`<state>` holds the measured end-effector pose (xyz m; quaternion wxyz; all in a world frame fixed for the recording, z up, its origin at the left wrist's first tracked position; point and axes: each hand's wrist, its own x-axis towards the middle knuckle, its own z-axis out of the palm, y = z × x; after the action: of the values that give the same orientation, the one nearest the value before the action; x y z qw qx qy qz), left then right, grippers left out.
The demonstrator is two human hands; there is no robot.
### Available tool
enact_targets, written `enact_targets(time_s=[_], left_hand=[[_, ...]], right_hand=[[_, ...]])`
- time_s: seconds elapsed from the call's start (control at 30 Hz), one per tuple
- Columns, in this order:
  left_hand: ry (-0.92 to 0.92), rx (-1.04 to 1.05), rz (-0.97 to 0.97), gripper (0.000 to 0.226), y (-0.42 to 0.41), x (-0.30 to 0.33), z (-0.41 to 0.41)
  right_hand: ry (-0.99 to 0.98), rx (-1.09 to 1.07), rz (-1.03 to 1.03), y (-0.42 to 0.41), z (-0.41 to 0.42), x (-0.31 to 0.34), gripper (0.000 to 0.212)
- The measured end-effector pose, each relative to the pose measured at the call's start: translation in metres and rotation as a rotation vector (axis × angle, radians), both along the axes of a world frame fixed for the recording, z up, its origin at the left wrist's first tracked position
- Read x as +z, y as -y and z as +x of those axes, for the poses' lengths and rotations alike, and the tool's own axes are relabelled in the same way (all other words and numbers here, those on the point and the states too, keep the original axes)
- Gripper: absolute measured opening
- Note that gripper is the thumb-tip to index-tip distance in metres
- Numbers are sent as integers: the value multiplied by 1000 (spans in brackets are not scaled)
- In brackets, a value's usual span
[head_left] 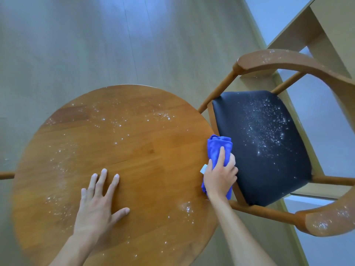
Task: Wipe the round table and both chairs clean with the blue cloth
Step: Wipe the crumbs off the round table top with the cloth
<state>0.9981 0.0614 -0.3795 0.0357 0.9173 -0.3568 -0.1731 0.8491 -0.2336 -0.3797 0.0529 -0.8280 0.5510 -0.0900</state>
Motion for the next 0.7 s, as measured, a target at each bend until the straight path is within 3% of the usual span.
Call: enact_targets(time_s=[0.07, 0.13, 0.33, 0.47, 0.53, 0.63, 0.7], left_hand=[[9, -5, 12, 107, 1, 0, -1], [18, -4, 16, 108, 1, 0, 0], [6, 0, 13, 111, 2, 0, 2], [-18, 7, 22, 111, 0, 0, 2], [-33, 16, 27, 109, 0, 0, 1], [-37, 20, 15, 110, 0, 1, 0], [-42, 23, 1, 110, 0, 1, -1]], right_hand=[[24, -100, 10, -16, 20, 0, 69], [43, -21, -2, -48, 46, 3, 66], [57, 585, 95, -128, 72, 9, 66], [77, 1011, 5, -64, 40, 1, 65], [51, 870, -56, -17, 20, -2, 64], [32, 268, -75, 19, 15, -3, 53], [55, -22, -43, 10, 37, -6, 59]])
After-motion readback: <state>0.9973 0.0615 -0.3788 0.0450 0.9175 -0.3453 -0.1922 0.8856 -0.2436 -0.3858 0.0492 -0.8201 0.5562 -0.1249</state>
